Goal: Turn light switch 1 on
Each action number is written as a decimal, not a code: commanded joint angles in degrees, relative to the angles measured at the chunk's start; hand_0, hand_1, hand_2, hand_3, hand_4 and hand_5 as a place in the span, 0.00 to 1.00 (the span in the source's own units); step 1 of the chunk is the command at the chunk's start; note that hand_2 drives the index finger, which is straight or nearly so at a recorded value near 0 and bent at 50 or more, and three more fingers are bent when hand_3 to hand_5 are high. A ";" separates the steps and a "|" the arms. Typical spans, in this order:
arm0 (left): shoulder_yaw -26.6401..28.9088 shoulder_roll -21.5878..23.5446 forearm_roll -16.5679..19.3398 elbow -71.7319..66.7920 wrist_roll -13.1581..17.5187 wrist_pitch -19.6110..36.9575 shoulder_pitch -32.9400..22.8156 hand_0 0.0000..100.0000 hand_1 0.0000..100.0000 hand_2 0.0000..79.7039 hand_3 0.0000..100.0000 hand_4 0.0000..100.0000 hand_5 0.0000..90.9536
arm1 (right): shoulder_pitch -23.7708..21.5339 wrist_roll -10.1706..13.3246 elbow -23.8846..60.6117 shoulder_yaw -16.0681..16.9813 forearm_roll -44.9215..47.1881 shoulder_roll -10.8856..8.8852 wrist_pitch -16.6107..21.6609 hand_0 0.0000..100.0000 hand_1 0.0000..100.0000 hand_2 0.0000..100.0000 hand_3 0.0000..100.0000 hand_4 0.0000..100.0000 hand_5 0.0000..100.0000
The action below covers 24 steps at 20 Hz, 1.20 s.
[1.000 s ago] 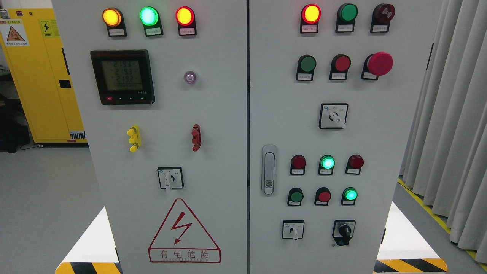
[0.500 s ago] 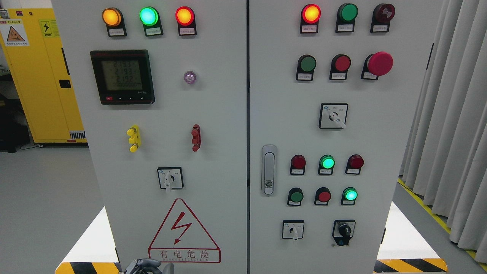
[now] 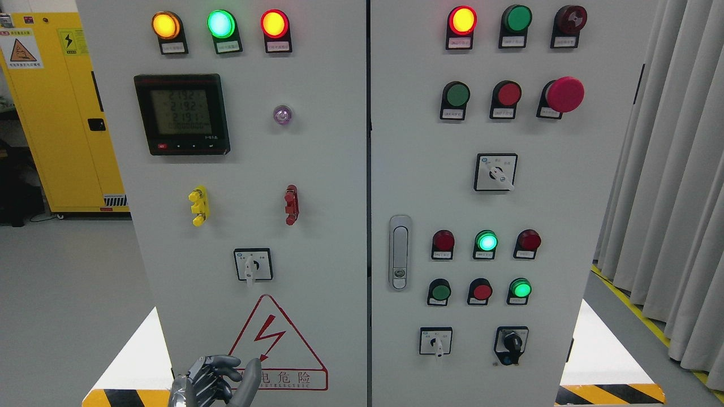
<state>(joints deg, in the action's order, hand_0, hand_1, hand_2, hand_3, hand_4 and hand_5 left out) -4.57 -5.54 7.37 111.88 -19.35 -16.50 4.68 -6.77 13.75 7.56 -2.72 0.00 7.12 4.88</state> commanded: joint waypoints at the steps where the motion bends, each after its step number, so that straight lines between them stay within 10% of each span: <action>1: -1.49 -0.97 0.19 1.32 -0.95 -1.69 3.14 0.09 0.69 0.71 0.78 0.90 0.85 | 0.00 -0.04 0.00 0.00 1.67 0.00 -0.05 0.00 0.50 0.04 0.00 0.00 0.00; 24: -1.49 -2.28 4.32 1.50 -2.62 -13.46 13.51 0.09 0.69 0.70 0.78 0.91 0.87 | 0.00 -0.04 0.00 0.00 1.67 0.00 -0.05 0.00 0.50 0.04 0.00 0.00 0.00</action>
<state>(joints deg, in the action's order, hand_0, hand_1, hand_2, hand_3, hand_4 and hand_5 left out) -5.90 -7.17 10.74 113.26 -21.99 -28.45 15.53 -6.77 13.75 7.56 -2.72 0.00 7.12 4.88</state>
